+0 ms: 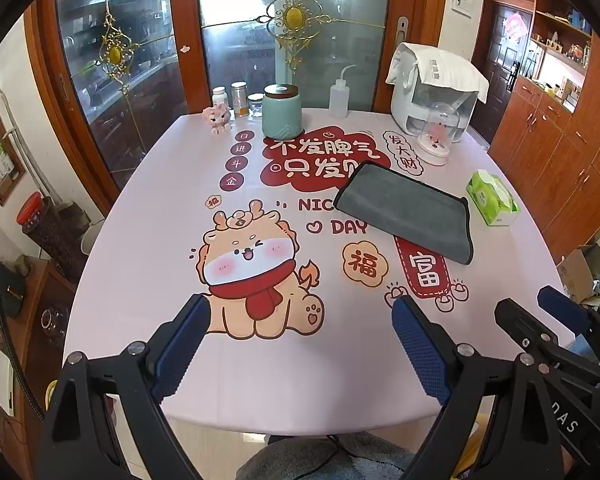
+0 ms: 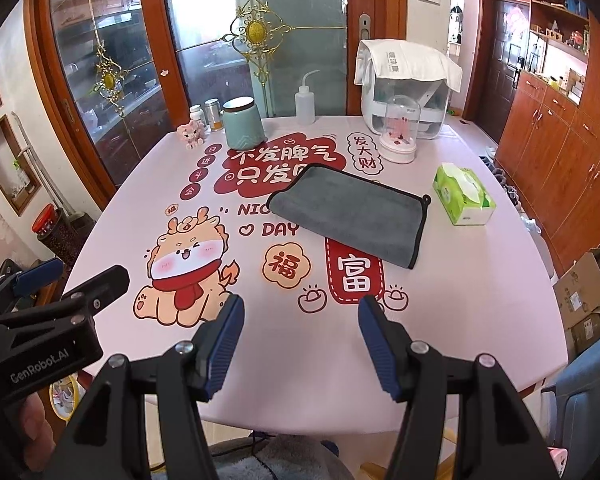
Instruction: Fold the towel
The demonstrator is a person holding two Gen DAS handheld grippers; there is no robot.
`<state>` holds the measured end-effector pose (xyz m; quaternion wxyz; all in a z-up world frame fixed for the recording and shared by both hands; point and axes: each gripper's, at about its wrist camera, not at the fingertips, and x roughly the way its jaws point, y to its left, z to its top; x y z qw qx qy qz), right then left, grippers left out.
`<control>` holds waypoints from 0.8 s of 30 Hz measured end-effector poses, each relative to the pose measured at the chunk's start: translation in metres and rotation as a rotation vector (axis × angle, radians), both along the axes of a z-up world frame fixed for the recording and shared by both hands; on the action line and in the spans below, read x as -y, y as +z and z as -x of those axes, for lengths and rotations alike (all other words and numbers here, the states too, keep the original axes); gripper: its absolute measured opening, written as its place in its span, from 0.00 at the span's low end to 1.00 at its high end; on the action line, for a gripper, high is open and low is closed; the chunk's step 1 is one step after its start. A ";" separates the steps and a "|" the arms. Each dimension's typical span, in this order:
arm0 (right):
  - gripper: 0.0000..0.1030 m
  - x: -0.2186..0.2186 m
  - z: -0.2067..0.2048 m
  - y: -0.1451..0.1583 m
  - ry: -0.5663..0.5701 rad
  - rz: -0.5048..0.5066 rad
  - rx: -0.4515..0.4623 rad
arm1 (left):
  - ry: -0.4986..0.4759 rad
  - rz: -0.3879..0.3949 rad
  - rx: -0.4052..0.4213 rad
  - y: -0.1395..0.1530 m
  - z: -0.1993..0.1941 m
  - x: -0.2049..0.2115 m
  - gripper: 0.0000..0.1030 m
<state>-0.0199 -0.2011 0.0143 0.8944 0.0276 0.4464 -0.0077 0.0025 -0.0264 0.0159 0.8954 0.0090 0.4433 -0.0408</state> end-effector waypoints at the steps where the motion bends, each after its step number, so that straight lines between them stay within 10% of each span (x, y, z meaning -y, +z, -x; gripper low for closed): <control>1: 0.58 -0.001 0.002 0.000 0.000 0.000 0.002 | -0.001 0.000 0.001 0.000 0.000 0.000 0.89; 24: 0.58 -0.002 0.007 -0.001 -0.002 -0.004 -0.002 | 0.020 0.004 -0.008 -0.004 0.011 -0.007 0.89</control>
